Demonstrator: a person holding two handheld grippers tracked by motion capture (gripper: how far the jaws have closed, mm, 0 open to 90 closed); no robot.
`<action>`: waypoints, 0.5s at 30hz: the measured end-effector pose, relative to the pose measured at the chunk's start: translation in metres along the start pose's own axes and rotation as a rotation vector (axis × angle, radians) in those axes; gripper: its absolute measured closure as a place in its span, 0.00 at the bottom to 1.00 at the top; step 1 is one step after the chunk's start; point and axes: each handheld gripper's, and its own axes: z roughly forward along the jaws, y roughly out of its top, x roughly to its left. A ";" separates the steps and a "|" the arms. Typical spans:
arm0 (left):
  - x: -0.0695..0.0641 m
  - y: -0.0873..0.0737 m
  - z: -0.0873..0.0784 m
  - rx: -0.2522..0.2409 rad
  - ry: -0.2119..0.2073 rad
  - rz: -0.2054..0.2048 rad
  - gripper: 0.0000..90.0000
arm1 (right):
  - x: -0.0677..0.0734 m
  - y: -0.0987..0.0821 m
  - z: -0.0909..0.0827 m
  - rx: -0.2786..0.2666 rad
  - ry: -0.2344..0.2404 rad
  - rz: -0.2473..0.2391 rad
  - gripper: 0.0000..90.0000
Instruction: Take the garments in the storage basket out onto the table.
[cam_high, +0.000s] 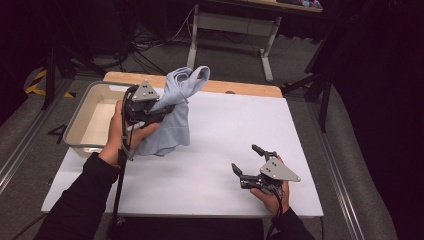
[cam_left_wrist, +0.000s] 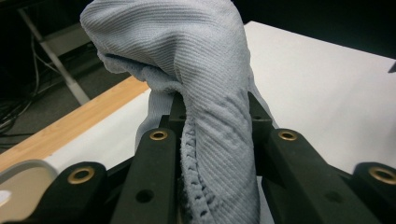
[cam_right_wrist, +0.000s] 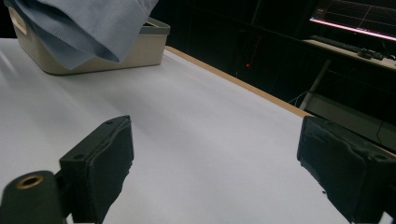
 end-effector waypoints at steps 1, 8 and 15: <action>-0.003 0.000 0.003 0.005 -0.008 0.001 0.81 | 0.000 0.000 0.000 0.002 0.001 0.001 0.13; -0.014 -0.002 0.015 0.025 -0.032 0.018 0.80 | 0.000 -0.001 0.001 0.006 0.007 0.005 0.13; -0.021 -0.005 0.028 0.033 -0.056 0.006 0.80 | 0.000 -0.001 0.001 0.009 0.011 0.008 0.12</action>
